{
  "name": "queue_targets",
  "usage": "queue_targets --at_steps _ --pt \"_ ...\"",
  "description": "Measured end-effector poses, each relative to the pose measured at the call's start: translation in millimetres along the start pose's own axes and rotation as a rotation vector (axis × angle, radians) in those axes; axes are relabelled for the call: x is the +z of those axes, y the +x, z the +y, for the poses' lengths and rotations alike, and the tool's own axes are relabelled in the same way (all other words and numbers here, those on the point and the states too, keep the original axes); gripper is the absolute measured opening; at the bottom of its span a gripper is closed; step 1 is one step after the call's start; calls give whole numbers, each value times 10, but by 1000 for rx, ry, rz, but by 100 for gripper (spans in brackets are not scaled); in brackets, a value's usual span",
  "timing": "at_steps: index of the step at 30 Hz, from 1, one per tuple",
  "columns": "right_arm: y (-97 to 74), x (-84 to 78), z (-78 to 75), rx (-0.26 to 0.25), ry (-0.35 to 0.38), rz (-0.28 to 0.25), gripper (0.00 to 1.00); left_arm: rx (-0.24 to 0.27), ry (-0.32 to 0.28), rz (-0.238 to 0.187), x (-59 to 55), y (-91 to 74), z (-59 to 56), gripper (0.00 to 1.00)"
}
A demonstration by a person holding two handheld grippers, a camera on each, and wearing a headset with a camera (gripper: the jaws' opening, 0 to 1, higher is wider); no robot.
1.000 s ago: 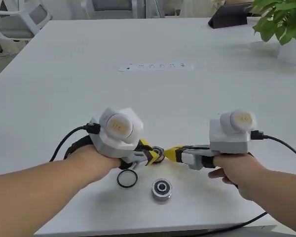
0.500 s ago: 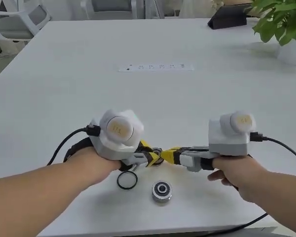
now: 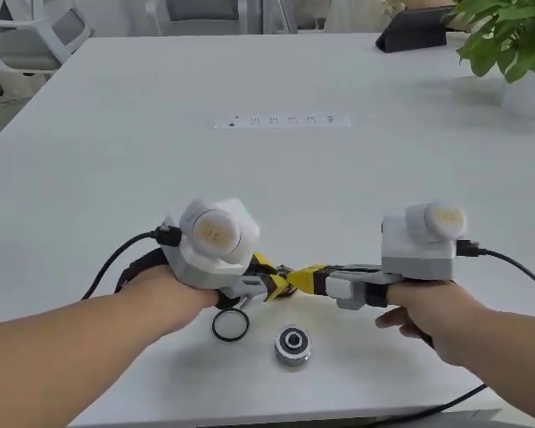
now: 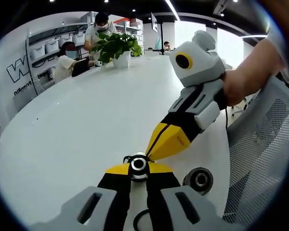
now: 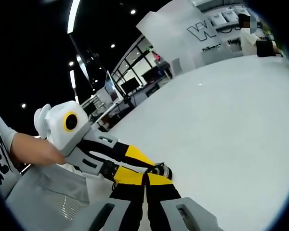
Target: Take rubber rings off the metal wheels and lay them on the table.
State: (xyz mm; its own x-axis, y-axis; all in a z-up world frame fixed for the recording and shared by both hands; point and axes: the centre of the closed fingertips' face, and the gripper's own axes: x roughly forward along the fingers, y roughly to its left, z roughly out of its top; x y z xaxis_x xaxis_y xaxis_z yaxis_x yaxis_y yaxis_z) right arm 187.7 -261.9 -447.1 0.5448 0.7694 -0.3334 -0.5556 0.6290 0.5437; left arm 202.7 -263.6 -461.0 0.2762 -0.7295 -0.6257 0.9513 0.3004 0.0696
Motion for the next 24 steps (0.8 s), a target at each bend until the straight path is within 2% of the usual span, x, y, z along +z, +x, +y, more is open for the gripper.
queue_targets --at_steps 4,6,9,11,14,18,24 --pt "-18 -7 71 18 14 -3 0 0 -1 0 -1 2 1 6" --pt "-29 -9 132 41 56 -7 0 -1 -2 1 -2 2 1 6" --pt "-51 -24 181 64 79 -12 0 -1 -3 2 -1 1 -3 6" --pt "-50 -38 180 51 71 -10 0 -1 -4 2 -2 0 -4 6" --pt "-50 -5 70 -1 -5 -14 0 2 -4 3 -3 0 -4 6" --pt "-50 4 -29 -33 -21 -6 0 5 -3 6 -2 1 -3 7" --pt "-39 -35 -73 -54 -31 11 0 9 -5 7 -1 2 -3 7"
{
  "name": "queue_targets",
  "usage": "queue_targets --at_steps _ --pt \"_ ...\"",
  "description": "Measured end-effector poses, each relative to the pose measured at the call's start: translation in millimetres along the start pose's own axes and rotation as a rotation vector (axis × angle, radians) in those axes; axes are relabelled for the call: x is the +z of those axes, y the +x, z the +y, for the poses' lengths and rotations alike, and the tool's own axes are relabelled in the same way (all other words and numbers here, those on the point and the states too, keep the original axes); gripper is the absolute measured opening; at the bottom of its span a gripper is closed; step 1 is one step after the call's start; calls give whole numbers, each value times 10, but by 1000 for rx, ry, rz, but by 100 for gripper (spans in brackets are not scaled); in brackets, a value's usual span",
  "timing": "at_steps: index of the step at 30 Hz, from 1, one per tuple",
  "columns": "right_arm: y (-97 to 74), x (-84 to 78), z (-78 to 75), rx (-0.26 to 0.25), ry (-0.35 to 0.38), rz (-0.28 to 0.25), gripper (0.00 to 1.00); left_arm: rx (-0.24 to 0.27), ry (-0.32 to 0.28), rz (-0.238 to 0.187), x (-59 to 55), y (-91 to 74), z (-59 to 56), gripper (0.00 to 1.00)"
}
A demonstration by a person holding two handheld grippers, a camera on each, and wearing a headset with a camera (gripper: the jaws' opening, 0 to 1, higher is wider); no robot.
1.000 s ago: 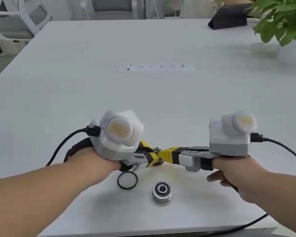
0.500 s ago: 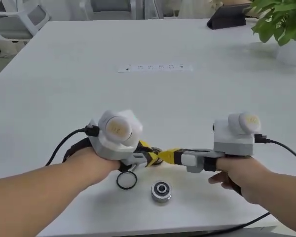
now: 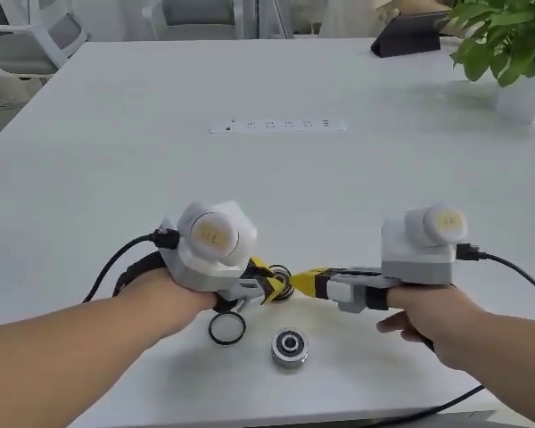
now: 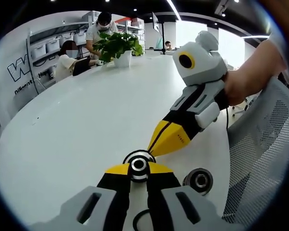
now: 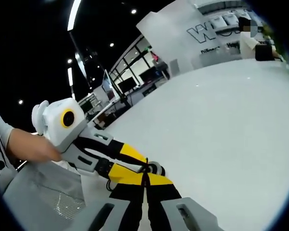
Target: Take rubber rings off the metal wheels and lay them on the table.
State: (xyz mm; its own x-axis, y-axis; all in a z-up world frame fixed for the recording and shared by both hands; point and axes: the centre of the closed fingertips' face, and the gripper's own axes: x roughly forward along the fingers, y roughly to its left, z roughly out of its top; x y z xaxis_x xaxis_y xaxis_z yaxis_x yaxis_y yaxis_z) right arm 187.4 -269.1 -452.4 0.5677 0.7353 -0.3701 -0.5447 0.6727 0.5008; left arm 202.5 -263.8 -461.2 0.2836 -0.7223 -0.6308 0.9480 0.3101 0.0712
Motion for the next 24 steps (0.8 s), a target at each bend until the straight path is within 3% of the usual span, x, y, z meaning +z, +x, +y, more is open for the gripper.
queue_targets --at_steps 6,16,24 --pt "3 9 -2 2 -9 4 0 -2 -11 0 0 -3 -7 7" --pt "12 42 7 13 -21 5 0 -25 22 19 -16 -51 -76 13" --pt "6 89 30 19 -28 -2 0 -31 17 -7 41 -150 -83 17"
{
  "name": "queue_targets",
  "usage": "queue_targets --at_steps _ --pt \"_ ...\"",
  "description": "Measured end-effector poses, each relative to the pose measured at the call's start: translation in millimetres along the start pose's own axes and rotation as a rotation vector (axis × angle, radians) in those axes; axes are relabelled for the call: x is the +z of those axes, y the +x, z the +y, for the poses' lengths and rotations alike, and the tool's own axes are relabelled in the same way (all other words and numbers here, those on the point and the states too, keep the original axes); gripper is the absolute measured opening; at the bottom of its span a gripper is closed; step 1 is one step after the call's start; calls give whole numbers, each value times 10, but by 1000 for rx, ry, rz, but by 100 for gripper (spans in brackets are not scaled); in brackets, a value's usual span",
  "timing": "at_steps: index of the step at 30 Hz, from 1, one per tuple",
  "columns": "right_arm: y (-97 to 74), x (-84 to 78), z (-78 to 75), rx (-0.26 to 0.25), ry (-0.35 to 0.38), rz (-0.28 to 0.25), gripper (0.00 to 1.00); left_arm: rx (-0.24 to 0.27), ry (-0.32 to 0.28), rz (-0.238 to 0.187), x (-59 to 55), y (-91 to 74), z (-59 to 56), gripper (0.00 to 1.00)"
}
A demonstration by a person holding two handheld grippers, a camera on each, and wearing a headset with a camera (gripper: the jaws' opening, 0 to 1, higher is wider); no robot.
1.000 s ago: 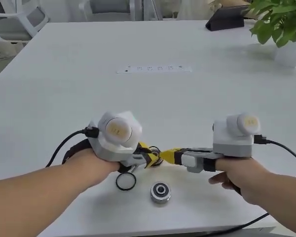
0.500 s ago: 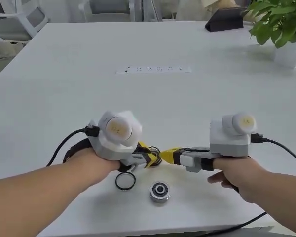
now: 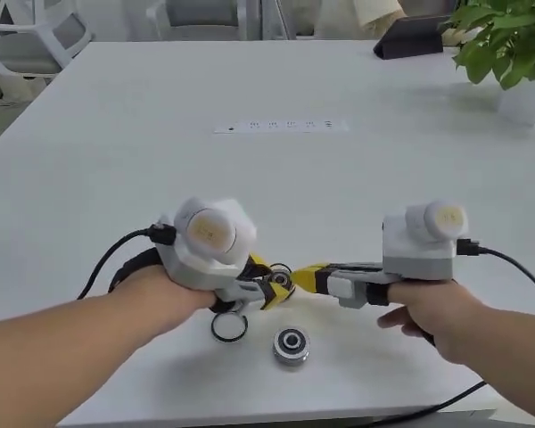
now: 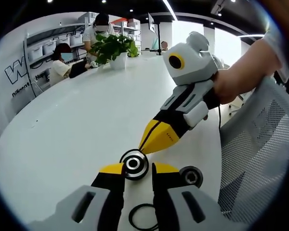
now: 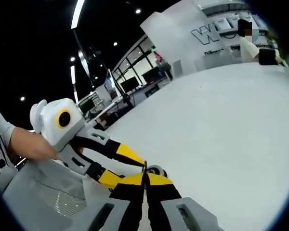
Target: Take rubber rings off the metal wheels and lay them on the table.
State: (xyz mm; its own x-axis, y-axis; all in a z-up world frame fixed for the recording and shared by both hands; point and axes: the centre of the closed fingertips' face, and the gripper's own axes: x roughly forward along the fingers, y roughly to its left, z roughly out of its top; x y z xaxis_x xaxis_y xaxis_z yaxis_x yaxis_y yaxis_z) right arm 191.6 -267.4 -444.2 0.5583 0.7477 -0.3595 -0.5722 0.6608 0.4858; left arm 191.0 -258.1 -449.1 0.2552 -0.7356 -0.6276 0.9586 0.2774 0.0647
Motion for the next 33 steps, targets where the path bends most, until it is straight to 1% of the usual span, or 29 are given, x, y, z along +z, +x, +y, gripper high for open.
queue_targets --at_steps 6,10,15,18,22,25,29,33 --pt "-22 71 70 5 -4 -13 0 -2 -10 -31 71 -111 -11 22" --pt "-37 99 101 2 -4 -21 0 -3 -19 -48 99 -177 -14 25" --pt "-48 131 153 5 -9 -27 0 -6 -23 -60 107 -268 -36 31" --pt "-39 130 155 10 -11 -30 0 -6 -27 -70 115 -324 -43 33" --pt "-39 154 174 14 -14 -32 0 -1 -55 -90 120 -403 -46 37" --pt "-44 173 196 20 -17 -32 0 3 -57 -98 107 -454 -55 39" --pt "-46 207 225 30 -20 -35 0 15 -67 -108 99 -542 -30 43" --pt "-38 217 257 38 -21 -34 0 27 -104 -130 98 -628 3 47"
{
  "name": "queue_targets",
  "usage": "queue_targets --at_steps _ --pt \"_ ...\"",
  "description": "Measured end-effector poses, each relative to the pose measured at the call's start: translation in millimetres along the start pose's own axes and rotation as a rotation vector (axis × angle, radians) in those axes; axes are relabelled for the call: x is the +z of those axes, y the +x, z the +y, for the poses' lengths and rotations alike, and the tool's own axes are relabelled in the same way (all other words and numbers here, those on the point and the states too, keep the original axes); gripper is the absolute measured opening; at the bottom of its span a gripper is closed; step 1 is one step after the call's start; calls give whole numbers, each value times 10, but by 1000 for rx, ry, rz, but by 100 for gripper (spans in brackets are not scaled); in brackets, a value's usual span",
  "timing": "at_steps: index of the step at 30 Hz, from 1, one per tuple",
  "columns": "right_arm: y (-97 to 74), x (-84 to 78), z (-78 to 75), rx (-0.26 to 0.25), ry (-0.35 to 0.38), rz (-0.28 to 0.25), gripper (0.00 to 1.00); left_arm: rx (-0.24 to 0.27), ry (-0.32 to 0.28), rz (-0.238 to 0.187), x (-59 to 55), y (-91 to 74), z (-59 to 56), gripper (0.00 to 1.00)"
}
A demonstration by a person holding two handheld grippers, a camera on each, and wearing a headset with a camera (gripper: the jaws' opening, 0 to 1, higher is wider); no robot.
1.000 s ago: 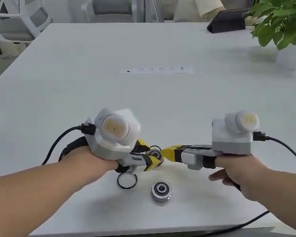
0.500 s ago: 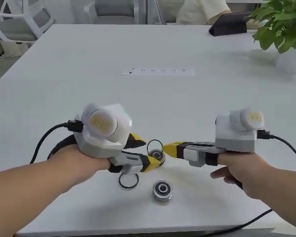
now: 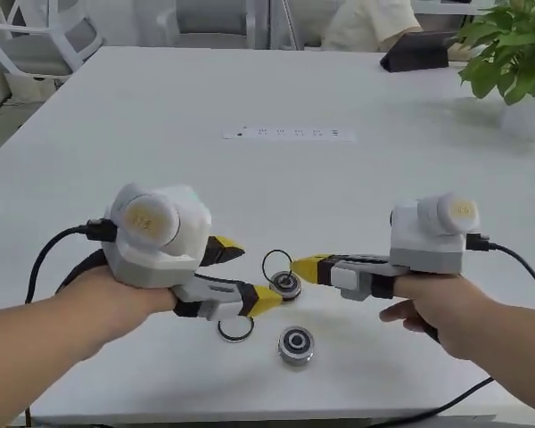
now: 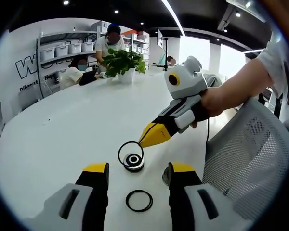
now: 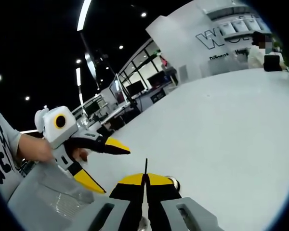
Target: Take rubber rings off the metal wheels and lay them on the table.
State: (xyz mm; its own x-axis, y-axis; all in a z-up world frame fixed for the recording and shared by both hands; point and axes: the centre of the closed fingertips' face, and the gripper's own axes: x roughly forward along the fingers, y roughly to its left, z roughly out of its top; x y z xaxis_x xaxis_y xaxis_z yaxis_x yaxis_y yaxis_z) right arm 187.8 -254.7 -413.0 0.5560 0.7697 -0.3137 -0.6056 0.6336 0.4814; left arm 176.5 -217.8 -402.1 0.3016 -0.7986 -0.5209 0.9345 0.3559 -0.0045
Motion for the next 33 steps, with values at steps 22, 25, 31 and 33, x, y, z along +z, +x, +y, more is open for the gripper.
queue_targets --at_steps 22,25,31,33 --pt "116 -20 230 80 -27 45 0 30 -40 -47 4 -419 37 64" --pt "138 -39 259 90 -28 55 0 34 -35 -43 -33 -475 29 65" --pt "200 -106 336 118 -23 85 0 39 -21 -33 -94 -566 43 68" --pt "221 -133 364 130 -19 97 0 38 -24 -34 -98 -597 48 69"
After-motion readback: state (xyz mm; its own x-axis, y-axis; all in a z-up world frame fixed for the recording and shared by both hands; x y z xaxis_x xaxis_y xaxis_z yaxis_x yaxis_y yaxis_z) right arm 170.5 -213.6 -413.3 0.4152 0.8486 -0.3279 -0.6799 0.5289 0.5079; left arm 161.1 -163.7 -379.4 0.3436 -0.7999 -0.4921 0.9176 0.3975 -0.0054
